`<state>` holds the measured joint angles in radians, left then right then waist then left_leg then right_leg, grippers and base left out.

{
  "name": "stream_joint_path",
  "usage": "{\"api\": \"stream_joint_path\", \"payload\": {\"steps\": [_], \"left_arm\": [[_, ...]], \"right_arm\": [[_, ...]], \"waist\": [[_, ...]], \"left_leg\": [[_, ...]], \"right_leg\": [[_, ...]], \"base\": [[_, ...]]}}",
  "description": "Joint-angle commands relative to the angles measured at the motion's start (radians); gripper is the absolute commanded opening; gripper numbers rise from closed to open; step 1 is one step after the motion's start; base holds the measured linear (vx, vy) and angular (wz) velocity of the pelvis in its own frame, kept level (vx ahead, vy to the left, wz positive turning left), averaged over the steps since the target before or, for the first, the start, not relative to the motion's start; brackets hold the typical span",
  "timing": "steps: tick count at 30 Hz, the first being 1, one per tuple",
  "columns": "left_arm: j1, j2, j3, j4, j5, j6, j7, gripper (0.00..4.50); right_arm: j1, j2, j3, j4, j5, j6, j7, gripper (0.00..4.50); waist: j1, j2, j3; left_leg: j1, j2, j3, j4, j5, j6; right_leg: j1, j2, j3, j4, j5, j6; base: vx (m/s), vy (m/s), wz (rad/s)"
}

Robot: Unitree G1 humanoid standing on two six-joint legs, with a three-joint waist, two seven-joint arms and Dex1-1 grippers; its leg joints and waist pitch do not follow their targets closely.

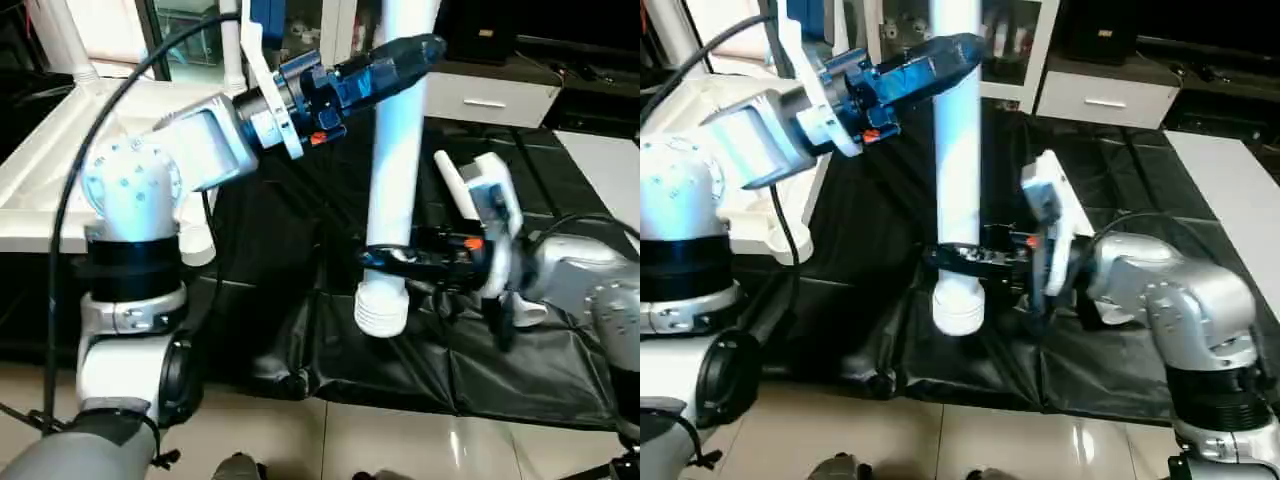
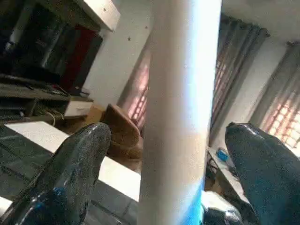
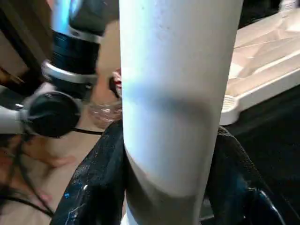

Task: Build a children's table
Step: Pick table leg

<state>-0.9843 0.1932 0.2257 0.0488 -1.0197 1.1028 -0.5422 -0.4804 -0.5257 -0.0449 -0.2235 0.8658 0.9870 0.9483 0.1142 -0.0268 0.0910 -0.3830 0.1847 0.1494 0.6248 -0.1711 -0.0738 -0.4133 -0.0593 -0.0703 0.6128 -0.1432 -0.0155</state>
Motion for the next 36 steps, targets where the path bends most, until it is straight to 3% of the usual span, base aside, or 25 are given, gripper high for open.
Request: {"api": "stream_joint_path", "payload": {"steps": [1, 8, 10, 17, 23, 26, 28, 31, 33, 36], "left_arm": [[-0.013, 0.006, -0.009, -0.009, -0.013, 0.021, -0.009, 4.4], [-0.005, 0.003, -0.01, -0.017, -0.031, 0.034, 0.002, 4.4], [-0.003, 0.004, -0.021, -0.015, -0.031, 0.042, -0.009, 4.4], [0.008, 0.008, -0.055, -0.024, -0.033, 0.064, -0.037, 4.4], [0.016, 0.002, -0.047, -0.037, -0.046, 0.087, -0.009, 3.71], [0.015, 0.0, -0.039, -0.034, -0.049, 0.088, 0.0, 3.62], [0.015, -0.003, -0.032, -0.029, -0.047, 0.085, 0.009, 3.25], [0.011, -0.003, -0.025, -0.013, -0.035, 0.079, 0.026, 3.22], [0.01, -0.002, -0.023, -0.007, -0.032, 0.077, 0.031, 2.83], [0.009, 0.001, -0.021, 0.0, -0.037, 0.077, 0.035, 2.68]], "right_arm": [[-0.005, -0.01, -0.034, -0.003, 0.037, 0.024, 0.008, 1.83], [0.008, -0.026, -0.024, -0.017, 0.054, 0.059, 0.01, 1.83], [0.019, -0.055, 0.013, -0.051, 0.038, 0.062, 0.021, 1.83], [0.027, -0.086, 0.061, -0.062, -0.017, 0.037, 0.024, 1.83], [0.016, -0.079, 0.06, -0.047, -0.034, 0.009, 0.009, 1.83], [0.01, -0.079, 0.063, -0.04, -0.039, 0.001, 0.006, 1.83], [0.008, -0.076, 0.064, -0.039, -0.045, -0.002, 0.009, 1.83], [0.006, -0.074, 0.065, -0.036, -0.05, -0.005, 0.01, 1.83], [0.005, -0.075, 0.066, -0.034, -0.05, -0.008, 0.009, 1.83], [0.004, -0.074, 0.068, -0.031, -0.056, -0.012, 0.01, 1.83]], "waist": [[0.003, 0.0, -0.091], [0.006, 0.0, -0.093], [0.009, -0.001, -0.095], [0.011, 0.0, -0.096], [0.014, 0.001, -0.096], [0.015, -0.002, -0.095], [0.015, -0.002, -0.095], [0.015, -0.002, -0.095], [0.015, -0.005, -0.095], [0.015, -0.003, -0.095]], "left_leg": [[0.014, 0.025, -0.003, -0.068, -0.211, 0.001], [0.013, 0.026, -0.003, -0.069, -0.203, -0.007], [0.012, 0.026, -0.002, -0.068, -0.191, -0.007], [0.01, 0.028, -0.003, -0.068, -0.178, -0.009], [0.011, 0.028, -0.002, -0.066, -0.188, -0.007], [0.01, 0.027, -0.001, -0.067, -0.192, -0.009], [0.012, 0.027, -0.001, -0.067, -0.194, -0.008], [0.011, 0.026, -0.001, -0.066, -0.196, -0.008], [0.012, 0.026, -0.001, -0.066, -0.195, -0.007], [0.011, 0.025, -0.002, -0.066, -0.192, -0.006]], "right_leg": [[0.055, -0.07, 0.032, -0.092, -0.46, -0.101], [0.056, -0.072, 0.032, -0.095, -0.469, -0.082], [0.057, -0.072, 0.033, -0.093, -0.456, -0.077], [0.057, -0.072, 0.034, -0.088, -0.432, -0.087], [0.057, -0.072, 0.033, -0.088, -0.434, -0.097], [0.057, -0.072, 0.033, -0.09, -0.452, -0.089], [0.056, -0.072, 0.032, -0.092, -0.46, -0.083], [0.055, -0.072, 0.031, -0.094, -0.47, -0.073], [0.056, -0.072, 0.031, -0.095, -0.473, -0.07], [0.055, -0.071, 0.031, -0.096, -0.477, -0.065]], "base": [[0.0, 0.0, 0.0], [0.0, 0.0, 0.0], [0.0, 0.0, 0.0], [0.0, 0.0, 0.0], [0.0, 0.0, 0.0], [0.0, 0.0, 0.0], [0.0, 0.0, 0.0], [0.0, 0.0, 0.0], [0.0, 0.0, 0.0], [0.0, 0.0, 0.0]]}}
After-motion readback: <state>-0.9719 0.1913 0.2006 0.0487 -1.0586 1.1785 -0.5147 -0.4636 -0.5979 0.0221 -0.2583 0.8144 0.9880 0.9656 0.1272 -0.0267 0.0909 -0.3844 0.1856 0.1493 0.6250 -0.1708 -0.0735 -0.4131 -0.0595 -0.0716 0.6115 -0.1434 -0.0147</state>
